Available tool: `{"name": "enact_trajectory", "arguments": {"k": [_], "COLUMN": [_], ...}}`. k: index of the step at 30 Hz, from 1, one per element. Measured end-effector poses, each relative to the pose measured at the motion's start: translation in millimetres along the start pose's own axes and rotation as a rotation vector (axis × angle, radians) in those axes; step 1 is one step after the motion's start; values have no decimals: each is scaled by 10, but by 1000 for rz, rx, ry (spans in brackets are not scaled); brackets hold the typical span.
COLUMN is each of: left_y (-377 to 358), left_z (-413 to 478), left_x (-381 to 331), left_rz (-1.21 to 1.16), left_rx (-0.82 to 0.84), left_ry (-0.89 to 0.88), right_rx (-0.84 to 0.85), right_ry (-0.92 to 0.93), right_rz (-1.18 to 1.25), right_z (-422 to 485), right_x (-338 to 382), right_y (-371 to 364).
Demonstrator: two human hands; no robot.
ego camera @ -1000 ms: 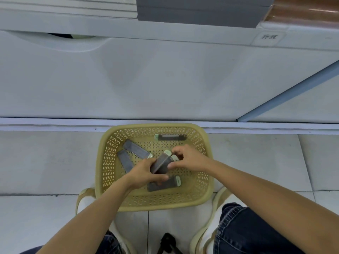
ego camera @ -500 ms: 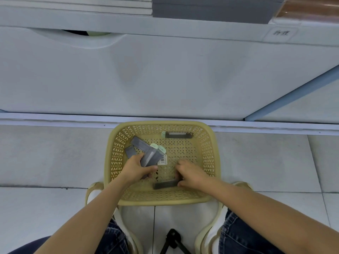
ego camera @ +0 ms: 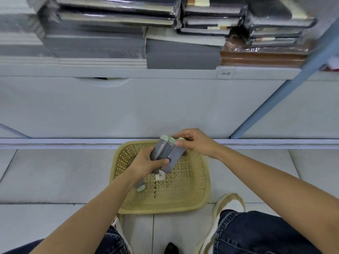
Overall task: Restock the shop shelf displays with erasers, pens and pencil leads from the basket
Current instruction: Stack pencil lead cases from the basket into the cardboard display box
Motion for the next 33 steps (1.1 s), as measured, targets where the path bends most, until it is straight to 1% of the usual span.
{"name": "enact_trajectory", "arguments": {"k": [4,7,10,12,15,18,21,22,24,27,30,31,33], "left_y": [-53,-82,-106,-130,-188,-273,-352,-375,-418,-483,-513,-497,-451], "left_z": [-93,-183,-286,-350,-440,-510,-540,-546,-557,-533,-506,-500,-489], "left_x": [-426,-680,-888,-990,-1070,-1062,-1024,-1016,-1011,-984,-930,-919,-916], "left_rz": [-8,-12,20,29,7,-4,-11,-26,-53,19,93,113,94], "left_rx": [-60,-83,-100,-115,-75,1,59,83,110,49,24,38,82], "left_ry": [-68,-120,-177,-209,-207,-170,-132,-129,-126,-106,-66,-64,-73], "right_rx": [-75,-133,-221,-256,-234,-187,-96,-89,-148,-262,-287,-262,-146], "right_ry": [72,70,72,86,80,39,4,0,2,-7,-38,-48,-65], "right_rz": [20,34,-3,34,168,235,316,305,233,182,193,230,382], "right_z": [-194,-314,-416,-482,-566,-611,-627,-632,-644,-613,-569,-557,-550], "right_x": [334,520,665,737,788,774,710,695,689,682,668,676,675], "right_y": [125,227,325,352,344,295,212,199,200,188,131,123,131]}}
Point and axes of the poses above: each hand's wrist, its own z-axis towards the middle knuckle, its own y-axis out of the back of the hand, x = y × z, the point moved 4 cm from there along z, towards the middle knuckle, and after that the axes turned 3 degrees about -y, right-handed, at the moved point
